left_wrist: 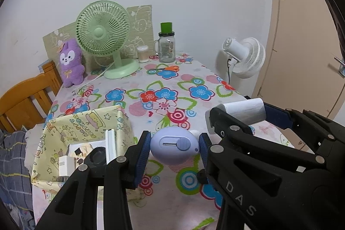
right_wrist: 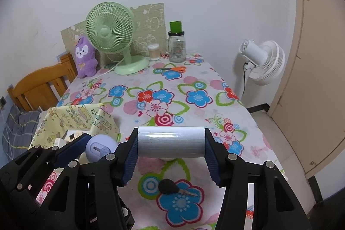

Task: Organize rigid objects
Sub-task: 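Lift the lavender object with the left tool while the right tool lifts the white charger toward the box, then lower the lavender object with the left tool while the right tool lowers the white charger into the box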

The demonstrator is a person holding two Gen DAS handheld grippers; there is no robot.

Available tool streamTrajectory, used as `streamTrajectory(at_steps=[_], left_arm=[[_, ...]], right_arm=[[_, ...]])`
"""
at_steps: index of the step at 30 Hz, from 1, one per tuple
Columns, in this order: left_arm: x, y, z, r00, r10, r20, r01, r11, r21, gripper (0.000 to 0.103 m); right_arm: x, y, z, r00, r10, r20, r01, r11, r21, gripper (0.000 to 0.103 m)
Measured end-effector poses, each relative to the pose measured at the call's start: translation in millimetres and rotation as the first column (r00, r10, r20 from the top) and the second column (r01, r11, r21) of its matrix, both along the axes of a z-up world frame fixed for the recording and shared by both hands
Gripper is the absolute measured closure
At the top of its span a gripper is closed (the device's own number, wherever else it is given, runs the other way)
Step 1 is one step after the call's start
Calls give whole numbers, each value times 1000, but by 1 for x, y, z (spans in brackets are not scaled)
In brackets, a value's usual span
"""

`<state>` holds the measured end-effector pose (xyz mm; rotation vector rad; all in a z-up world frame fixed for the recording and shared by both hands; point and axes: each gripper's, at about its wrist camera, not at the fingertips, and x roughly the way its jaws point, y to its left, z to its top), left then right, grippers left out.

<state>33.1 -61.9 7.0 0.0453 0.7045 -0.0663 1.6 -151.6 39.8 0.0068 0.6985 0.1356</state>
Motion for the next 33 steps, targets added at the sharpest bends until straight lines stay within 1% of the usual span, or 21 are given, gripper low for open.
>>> streamTrajectory(at_steps=[10,22,33], left_arm=[[9,32,6,999,37,0,-37,999,9,56],[12,72,3,997,80,-17,-80,997,4,56],[9,108,-1,988,151,-30,-151,989,-2,56]], right_arm=[[14,32,4,999,41,2,-41,999,5,45],[23,73,2,996,90,-13,-90,996,-4,45],[30,114,-3,987,160,-26,-161,987,-15,45]])
